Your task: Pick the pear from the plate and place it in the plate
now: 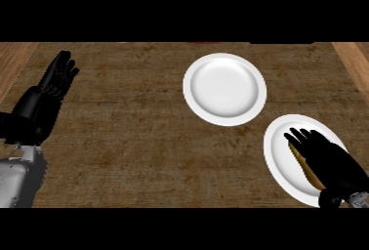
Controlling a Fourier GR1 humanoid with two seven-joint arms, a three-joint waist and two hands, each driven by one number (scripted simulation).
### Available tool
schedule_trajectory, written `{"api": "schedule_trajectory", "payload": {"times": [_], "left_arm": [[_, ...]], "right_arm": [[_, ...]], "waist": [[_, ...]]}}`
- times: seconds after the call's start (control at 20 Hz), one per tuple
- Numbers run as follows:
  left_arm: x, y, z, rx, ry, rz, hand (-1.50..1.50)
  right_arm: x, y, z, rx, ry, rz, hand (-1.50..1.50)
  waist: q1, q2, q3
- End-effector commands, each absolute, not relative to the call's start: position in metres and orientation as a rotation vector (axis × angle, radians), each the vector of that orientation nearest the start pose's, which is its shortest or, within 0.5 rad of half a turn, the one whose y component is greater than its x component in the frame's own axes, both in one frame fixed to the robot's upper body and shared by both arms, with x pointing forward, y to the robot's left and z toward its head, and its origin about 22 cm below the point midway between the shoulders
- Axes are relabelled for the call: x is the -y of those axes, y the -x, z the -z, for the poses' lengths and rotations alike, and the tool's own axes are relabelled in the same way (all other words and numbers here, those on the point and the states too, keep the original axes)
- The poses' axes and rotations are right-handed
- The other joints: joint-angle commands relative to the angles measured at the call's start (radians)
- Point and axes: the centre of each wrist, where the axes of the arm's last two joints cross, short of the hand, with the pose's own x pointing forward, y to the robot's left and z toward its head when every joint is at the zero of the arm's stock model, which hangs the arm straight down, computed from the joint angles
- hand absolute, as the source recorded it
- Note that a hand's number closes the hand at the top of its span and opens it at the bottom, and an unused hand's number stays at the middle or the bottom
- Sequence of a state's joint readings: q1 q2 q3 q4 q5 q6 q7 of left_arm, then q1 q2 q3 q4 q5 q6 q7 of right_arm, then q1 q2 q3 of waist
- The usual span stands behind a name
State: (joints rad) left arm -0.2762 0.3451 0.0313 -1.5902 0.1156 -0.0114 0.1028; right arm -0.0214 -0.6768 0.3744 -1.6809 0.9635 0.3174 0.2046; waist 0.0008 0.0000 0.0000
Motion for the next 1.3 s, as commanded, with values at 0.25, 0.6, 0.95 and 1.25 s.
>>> {"api": "schedule_trajectory", "payload": {"times": [0.25,0.6,0.95,1.25], "left_arm": [[-0.287,-0.292,-0.106,1.742,-0.139,0.241,0.00],[-0.286,-0.299,-0.113,1.744,-0.144,0.226,0.00],[-0.299,-0.290,-0.101,1.739,-0.138,0.233,0.00],[-0.265,-0.302,-0.109,1.771,-0.098,0.265,0.00]], "right_arm": [[0.296,-0.244,-0.022,0.848,0.861,-1.646,-1.50],[0.302,-0.264,-0.001,0.812,0.926,-1.627,-1.50],[0.320,-0.251,0.022,1.114,1.034,-1.617,1.50],[0.414,-0.305,-0.044,1.045,1.083,-1.300,1.50]], "waist": [[0.001,0.000,0.000],[0.001,0.000,0.000],[0.003,0.002,0.001],[0.033,0.019,0.006]]}}
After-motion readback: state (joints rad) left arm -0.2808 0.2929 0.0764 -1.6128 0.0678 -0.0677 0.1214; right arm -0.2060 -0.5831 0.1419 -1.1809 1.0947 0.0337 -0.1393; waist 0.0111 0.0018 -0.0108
